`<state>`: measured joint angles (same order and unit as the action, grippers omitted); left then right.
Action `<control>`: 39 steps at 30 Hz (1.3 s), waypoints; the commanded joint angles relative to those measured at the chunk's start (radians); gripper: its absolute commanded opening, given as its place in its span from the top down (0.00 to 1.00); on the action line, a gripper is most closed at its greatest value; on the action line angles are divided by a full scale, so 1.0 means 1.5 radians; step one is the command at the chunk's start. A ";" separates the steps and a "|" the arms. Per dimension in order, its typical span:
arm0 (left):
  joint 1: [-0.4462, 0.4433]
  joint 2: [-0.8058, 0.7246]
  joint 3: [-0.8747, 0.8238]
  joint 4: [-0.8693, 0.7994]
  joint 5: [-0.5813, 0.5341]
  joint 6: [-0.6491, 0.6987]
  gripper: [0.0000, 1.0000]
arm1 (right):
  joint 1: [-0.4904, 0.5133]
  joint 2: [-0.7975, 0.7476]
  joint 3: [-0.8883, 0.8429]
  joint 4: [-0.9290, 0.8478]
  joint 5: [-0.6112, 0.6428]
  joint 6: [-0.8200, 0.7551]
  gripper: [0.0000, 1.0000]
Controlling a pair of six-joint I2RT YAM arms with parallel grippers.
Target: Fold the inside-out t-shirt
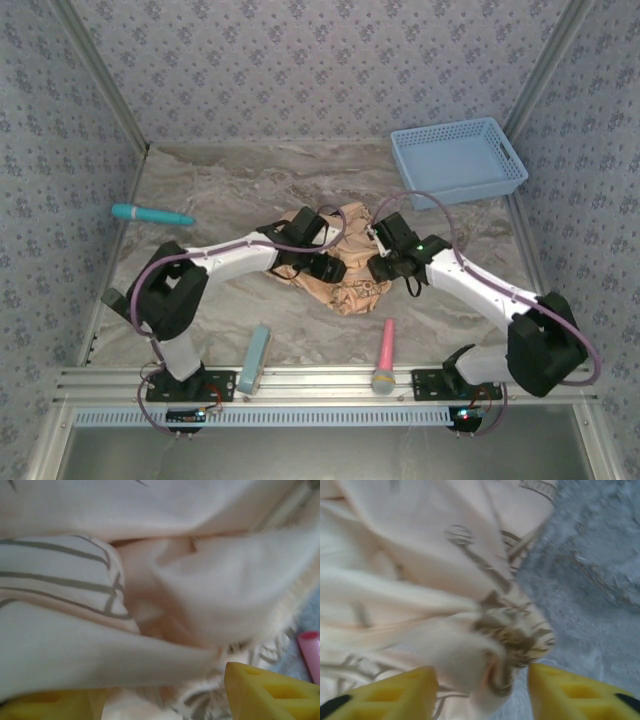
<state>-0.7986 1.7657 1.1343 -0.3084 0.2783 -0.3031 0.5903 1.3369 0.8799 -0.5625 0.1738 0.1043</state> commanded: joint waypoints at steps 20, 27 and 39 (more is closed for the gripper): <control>-0.006 -0.236 -0.086 0.022 -0.104 -0.025 0.86 | -0.060 -0.053 0.047 0.008 -0.063 -0.067 0.45; -0.006 -0.258 -0.164 0.057 -0.105 -0.047 0.60 | -0.002 -0.028 0.039 0.054 -0.126 -0.181 0.39; -0.054 -0.252 -0.201 0.091 -0.106 -0.053 0.39 | -0.036 0.062 0.047 0.080 -0.077 -0.134 0.38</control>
<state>-0.8505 1.3678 0.7986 -0.1963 0.1219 -0.4011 0.5774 1.3983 0.9092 -0.4297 0.0891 -0.1524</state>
